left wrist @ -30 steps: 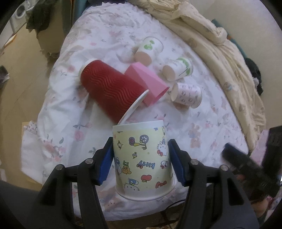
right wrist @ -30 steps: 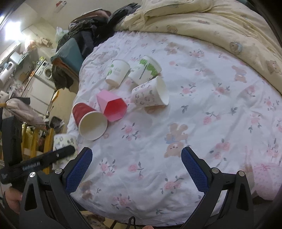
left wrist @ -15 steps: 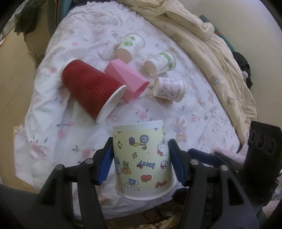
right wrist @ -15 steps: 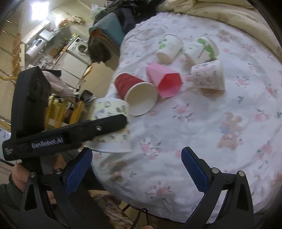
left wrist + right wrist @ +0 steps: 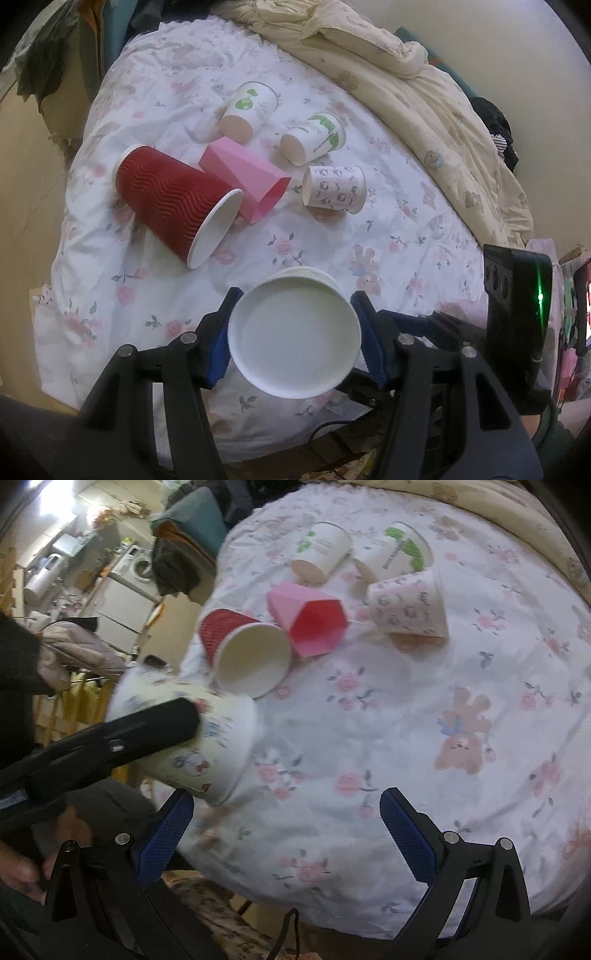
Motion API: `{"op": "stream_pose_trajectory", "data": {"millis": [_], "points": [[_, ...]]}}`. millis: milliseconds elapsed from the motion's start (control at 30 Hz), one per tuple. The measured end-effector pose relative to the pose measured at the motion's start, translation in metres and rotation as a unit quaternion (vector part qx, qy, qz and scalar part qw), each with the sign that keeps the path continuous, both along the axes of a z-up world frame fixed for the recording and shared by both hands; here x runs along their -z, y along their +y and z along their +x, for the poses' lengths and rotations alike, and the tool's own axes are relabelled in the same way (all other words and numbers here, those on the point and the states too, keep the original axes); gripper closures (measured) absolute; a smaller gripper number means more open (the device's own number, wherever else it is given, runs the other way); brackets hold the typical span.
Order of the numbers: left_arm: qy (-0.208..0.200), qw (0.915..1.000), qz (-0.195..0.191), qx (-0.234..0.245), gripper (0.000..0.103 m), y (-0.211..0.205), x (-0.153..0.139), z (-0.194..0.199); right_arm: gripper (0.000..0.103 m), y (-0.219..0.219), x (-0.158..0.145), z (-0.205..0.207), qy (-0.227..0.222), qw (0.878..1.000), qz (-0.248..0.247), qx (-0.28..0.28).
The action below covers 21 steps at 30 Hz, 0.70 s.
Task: Flip cup upside down
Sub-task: 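Rotate the left tool to turn the yellow cup mouth-down over the bed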
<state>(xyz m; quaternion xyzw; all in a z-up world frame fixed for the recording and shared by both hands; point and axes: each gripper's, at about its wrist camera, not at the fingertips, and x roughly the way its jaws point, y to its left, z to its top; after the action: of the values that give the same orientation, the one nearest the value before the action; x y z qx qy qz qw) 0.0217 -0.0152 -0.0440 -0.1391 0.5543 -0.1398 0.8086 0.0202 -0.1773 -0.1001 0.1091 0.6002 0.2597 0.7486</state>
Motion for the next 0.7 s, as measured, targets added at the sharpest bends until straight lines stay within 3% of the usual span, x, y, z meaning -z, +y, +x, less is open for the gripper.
{"op": "stream_pose_trajectory", "data": {"millis": [233, 433, 567, 700], "points": [[0.003, 0.9993, 0.035, -0.012, 0.048, 0.005, 0.002, 0.003, 0.0, -0.012, -0.011, 0.001, -0.018, 1.0, 0.003, 0.015], [-0.001, 0.9959, 0.089, -0.018, 0.048, -0.004, 0.002, 0.018, 0.0, -0.065, -0.037, 0.005, -0.072, 0.991, -0.003, 0.114], [0.002, 0.9935, 0.113, -0.013, 0.048, -0.028, 0.012, 0.037, 0.0, -0.089, -0.054, -0.001, -0.118, 0.98, -0.033, 0.159], [0.005, 0.9903, 0.137, -0.02, 0.048, -0.055, 0.029, 0.059, 0.0, -0.114, -0.057, -0.002, -0.114, 0.973, -0.03, 0.201]]}}
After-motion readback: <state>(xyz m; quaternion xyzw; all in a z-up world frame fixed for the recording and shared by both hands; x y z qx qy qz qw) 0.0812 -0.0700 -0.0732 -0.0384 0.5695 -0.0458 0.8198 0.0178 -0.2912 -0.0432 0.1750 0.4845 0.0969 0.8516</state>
